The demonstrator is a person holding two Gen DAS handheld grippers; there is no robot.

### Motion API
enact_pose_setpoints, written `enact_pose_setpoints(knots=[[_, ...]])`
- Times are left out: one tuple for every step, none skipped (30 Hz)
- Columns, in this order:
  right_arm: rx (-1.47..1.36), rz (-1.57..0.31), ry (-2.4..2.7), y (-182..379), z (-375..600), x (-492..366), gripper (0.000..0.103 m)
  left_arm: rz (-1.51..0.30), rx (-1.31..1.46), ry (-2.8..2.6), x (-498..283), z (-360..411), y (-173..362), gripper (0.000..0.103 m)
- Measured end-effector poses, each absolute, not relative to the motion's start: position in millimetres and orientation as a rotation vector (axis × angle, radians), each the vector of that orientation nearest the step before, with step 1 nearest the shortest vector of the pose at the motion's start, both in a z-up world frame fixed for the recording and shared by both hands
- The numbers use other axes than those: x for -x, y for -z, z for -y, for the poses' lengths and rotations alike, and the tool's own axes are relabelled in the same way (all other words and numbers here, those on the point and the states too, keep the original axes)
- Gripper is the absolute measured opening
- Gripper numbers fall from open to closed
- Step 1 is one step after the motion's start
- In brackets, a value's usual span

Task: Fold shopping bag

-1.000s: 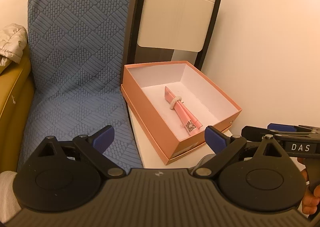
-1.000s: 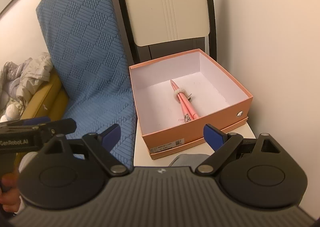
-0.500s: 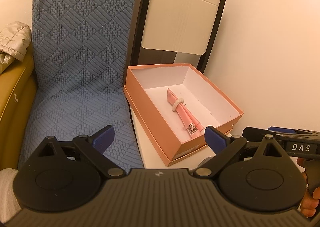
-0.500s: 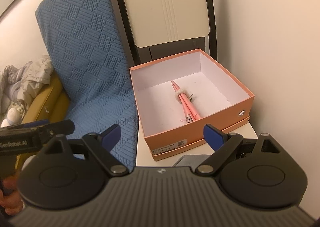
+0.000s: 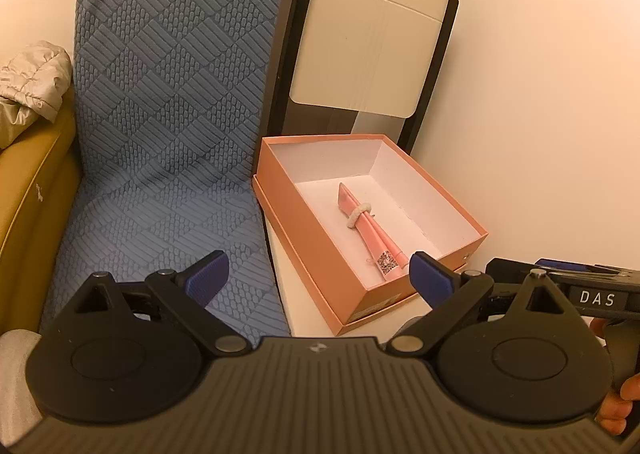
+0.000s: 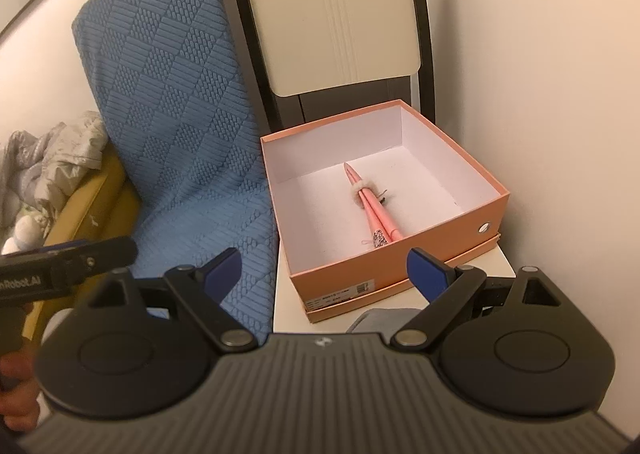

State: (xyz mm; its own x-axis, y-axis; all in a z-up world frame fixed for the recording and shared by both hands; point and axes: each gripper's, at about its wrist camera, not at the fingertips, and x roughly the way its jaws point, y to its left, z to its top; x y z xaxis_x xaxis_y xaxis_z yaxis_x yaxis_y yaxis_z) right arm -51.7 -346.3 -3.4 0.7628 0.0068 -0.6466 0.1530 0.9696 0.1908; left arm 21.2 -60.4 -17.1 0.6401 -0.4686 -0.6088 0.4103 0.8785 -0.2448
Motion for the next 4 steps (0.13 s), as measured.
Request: enact_pose_setpoints(knots=[[-0.241, -0.700, 0.078, 3.3, 346.4, 51.7, 0.091, -0.718, 0.087, 0.503, -20.7, 60.3, 16.5, 0.099], [-0.240, -0.701, 0.079, 3.3, 345.9, 51.5, 0.091, -0.718, 0.085, 0.501, -20.5, 60.2, 16.1, 0.099], [-0.237, -0.702, 0.080, 3.5, 345.5, 51.1, 0.091, -0.717, 0.085, 0.500, -19.8, 59.9, 16.0, 0.099], [-0.236, -0.703, 0.079, 3.6, 345.1, 50.9, 0.091, -0.718, 0.086, 0.501, -19.8, 59.8, 16.1, 0.099]])
